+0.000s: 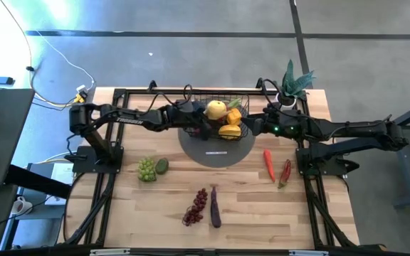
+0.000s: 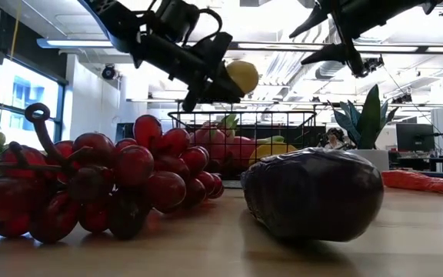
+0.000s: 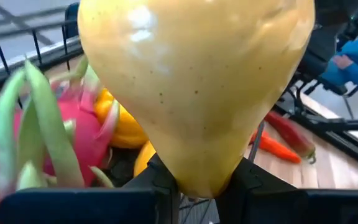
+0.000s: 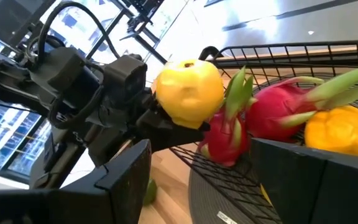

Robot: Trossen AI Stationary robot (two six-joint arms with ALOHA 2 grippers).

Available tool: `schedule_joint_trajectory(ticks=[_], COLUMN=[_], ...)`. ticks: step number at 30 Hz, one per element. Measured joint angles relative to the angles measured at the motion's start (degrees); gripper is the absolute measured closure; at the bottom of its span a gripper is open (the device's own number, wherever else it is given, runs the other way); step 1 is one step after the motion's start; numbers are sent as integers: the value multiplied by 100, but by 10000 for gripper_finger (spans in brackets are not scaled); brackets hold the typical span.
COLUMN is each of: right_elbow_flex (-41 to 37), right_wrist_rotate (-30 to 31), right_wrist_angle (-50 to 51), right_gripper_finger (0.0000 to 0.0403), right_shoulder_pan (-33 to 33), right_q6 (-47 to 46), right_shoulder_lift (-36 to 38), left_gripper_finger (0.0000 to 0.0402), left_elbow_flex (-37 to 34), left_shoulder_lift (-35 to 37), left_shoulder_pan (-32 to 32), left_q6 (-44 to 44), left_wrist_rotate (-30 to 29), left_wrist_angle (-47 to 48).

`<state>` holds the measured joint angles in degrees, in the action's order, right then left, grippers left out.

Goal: Build produce basket
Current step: Put the pear into the wire basket

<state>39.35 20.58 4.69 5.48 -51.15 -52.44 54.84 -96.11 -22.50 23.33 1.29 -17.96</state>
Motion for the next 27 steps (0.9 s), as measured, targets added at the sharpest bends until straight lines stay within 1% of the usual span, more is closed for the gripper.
schedule_joint_trajectory(ticks=[11,15,20,27], right_elbow_flex=[0,0,0,0], right_wrist_rotate=[-4,-11,-11,-160], right_wrist_angle=[31,33,31,31], right_gripper_finger=[148,148,148,148], right_shoulder_pan=[0,37,52,52], right_q6=[83,169,170,212], right_shoulder_lift=[0,0,1,0], left_gripper_finger=[347,347,345,322], left_elbow_flex=[-1,-1,10,10], left_shoulder_lift=[-504,-688,-843,-853], left_shoulder_pan=[14,54,83,78], left_q6=[528,822,907,933], left_wrist_rotate=[-92,-220,-315,-453], left_wrist_angle=[-229,-206,-314,-314])
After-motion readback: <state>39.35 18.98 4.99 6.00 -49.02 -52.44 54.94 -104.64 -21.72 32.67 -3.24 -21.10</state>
